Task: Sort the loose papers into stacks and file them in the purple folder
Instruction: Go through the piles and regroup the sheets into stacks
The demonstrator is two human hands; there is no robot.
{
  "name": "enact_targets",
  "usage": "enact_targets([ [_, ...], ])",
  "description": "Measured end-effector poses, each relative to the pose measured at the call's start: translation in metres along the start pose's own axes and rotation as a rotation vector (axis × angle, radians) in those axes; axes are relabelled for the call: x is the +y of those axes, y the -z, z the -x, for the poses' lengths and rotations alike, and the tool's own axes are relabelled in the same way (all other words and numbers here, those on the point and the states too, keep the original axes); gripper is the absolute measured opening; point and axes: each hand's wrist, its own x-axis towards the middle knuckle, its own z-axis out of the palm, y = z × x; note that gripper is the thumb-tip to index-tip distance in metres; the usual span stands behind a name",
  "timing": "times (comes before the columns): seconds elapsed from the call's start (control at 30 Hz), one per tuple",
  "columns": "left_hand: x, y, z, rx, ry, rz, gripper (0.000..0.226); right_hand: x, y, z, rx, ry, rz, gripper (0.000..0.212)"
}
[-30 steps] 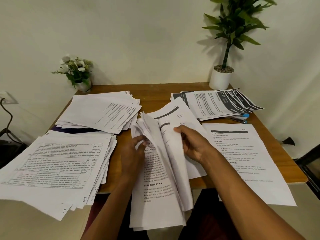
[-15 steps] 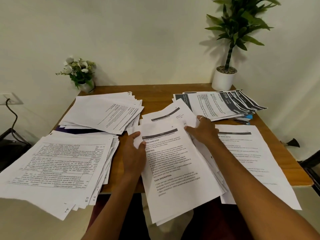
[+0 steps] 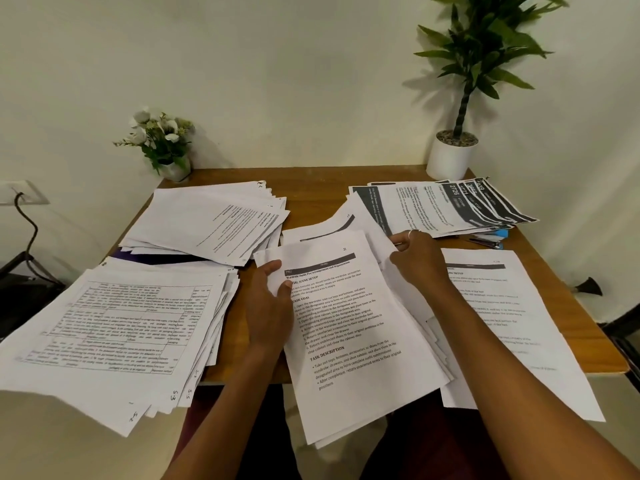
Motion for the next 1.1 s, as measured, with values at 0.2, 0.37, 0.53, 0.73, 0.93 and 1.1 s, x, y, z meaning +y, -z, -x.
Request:
enact_targets([
  [0.2, 0.001, 0.001, 0.001, 0.0, -0.017, -0.033, 0.037, -0.004, 0.004, 0.008, -0.14, -0.045, -0.093, 0.025],
  [0.37, 0.001, 0.006, 0.002, -0.015, -0.018, 0.079, 0.037, -0.005, 0.013, 0.008, -0.247, -0.087, -0.112, 0.029],
  [0.53, 0.0, 0.011, 0.0, 0.038, 0.016, 0.215, 0.053, 0.002, 0.017, 0.007, -0.286, -0.156, -0.294, 0.04],
  [0.73, -0.007, 0.019, -0.004, 0.062, 0.075, 0.302, 0.054, 0.007, 0.02, 0.016, -0.318, -0.136, -0.447, 0.046],
  [0.93, -0.004, 0.018, -0.001, 0.031, 0.117, 0.415, 0.017, 0.006, 0.023, 0.027, -0.416, 0.014, -0.279, 0.038],
  [1.1, 0.0, 0.021, -0.002, -0.016, 0.182, 0.611, 0.017, -0.019, 0.031, 0.041, -0.41, 0.233, 0.055, 0.026],
])
